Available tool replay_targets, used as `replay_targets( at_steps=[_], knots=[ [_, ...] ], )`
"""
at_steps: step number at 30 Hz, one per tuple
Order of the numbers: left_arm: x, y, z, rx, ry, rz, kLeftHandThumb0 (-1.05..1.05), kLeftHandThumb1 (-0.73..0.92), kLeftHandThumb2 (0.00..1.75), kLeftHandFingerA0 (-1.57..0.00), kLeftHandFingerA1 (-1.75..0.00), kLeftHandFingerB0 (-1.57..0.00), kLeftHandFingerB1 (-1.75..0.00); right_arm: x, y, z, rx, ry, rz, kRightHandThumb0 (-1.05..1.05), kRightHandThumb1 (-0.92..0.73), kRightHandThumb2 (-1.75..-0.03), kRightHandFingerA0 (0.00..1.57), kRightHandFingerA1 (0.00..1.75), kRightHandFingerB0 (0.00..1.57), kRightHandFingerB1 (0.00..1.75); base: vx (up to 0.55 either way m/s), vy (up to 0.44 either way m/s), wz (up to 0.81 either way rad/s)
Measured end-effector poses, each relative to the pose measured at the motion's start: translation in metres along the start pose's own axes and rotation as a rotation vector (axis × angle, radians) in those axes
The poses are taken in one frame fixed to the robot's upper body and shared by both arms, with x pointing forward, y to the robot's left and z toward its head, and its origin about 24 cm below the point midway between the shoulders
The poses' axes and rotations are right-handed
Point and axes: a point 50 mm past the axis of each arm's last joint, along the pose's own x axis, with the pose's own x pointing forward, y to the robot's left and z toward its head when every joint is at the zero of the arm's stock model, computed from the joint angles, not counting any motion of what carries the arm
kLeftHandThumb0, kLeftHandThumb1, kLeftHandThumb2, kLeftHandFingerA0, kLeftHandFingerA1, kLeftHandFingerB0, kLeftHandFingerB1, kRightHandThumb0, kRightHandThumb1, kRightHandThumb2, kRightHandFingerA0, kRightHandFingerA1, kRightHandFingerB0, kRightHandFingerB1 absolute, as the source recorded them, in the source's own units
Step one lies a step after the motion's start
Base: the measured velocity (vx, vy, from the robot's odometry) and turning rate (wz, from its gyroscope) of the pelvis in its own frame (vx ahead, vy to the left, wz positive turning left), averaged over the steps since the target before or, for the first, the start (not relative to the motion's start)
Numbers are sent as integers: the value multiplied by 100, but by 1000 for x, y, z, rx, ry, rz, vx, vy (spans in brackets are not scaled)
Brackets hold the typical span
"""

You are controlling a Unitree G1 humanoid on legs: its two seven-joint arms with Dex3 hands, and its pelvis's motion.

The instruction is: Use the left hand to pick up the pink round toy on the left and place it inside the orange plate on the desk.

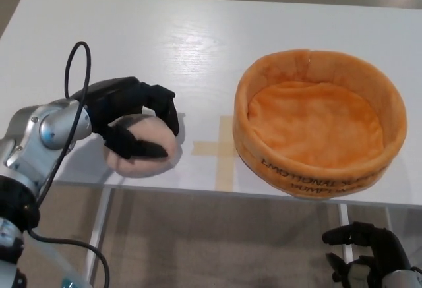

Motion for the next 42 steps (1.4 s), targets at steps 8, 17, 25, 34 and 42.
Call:
replay_targets(
  at_steps=[8,17,25,34,42],
  knots=[
    [-2,4,0,-23,-11,24,-32,81,60,-58,-165,-52,-145,0,0,0,1,1,0,-32,-42,-84,88,97,73,85,0,0,0],
    [-5,31,9,-3,-63,123,-33,78,66,-70,-139,-69,-104,0,-1,0,9,3,-1,-30,-43,-84,89,98,72,84,0,0,0],
    [-6,79,33,26,-145,276,-31,74,66,-78,-146,-82,-72,-1,0,-2,7,7,1,-29,-42,-85,89,98,72,84,0,0,0],
    [2,116,73,70,-240,377,-32,77,62,-86,-138,-83,-84,-1,1,-2,9,8,3,-28,-42,-84,92,99,74,85,0,0,0],
    [25,131,128,90,-328,390,-31,73,66,-83,-149,-80,-93,-1,3,-3,8,11,9,-29,-43,-84,86,95,70,82,0,0,0]
  ],
)
